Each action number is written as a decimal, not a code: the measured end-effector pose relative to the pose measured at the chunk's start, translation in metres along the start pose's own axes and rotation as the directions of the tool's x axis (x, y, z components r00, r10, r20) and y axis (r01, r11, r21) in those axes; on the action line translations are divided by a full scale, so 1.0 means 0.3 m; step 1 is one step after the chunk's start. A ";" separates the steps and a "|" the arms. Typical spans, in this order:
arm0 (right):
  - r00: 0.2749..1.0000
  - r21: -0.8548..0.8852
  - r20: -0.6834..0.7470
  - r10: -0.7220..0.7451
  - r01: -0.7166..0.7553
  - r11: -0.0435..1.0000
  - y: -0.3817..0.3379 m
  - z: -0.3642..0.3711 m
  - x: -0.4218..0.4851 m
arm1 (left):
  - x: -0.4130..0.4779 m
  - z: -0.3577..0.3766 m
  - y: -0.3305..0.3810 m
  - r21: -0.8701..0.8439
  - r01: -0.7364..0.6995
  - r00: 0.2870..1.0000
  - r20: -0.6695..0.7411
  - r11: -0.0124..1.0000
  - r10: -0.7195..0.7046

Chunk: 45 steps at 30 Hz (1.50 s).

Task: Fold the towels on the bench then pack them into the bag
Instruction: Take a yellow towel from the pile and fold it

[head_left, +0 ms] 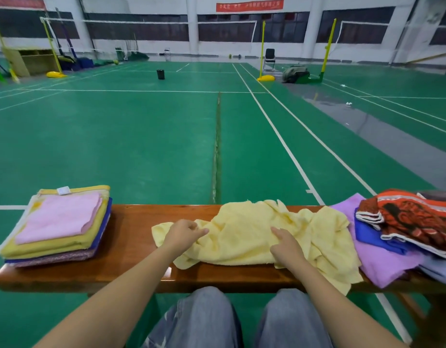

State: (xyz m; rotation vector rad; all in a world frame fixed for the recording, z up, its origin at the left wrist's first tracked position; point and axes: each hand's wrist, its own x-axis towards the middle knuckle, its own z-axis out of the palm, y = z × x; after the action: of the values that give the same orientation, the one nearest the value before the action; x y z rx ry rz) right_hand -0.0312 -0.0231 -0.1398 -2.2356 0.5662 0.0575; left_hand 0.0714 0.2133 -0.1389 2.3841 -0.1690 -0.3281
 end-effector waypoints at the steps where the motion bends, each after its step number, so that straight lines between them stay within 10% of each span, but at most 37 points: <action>1: 1.000 0.010 -0.002 0.002 -0.002 1.000 0.001 -0.001 0.001 | 0.007 0.004 0.003 0.087 0.021 0.999 0.028 0.996 -0.024; 6: 1.000 0.072 -0.007 -0.013 0.014 0.997 -0.005 -0.007 0.013 | 0.034 0.061 0.032 0.339 0.067 0.993 0.069 0.938 -0.095; 15: 0.985 0.291 -0.142 -0.094 0.133 0.947 -0.091 -0.065 0.007 | 0.027 0.016 0.073 0.098 -0.026 0.988 -0.151 0.995 0.041; 27: 0.850 0.464 -0.489 -0.197 0.445 0.766 -0.408 -0.296 -0.043 | 0.046 -0.563 0.369 -0.253 -0.446 0.756 -0.619 0.859 0.210; 45: 0.935 0.576 -0.352 0.043 0.180 0.798 -0.247 -0.128 -0.056 | -0.054 -0.339 0.056 -0.216 -0.165 0.946 -0.310 0.962 0.093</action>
State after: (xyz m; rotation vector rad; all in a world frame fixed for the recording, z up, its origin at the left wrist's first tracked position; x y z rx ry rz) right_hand -0.0210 -0.0023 -0.0578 -1.6320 0.5872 -0.5085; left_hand 0.0840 0.2695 -0.0521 2.1383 -0.1371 0.0731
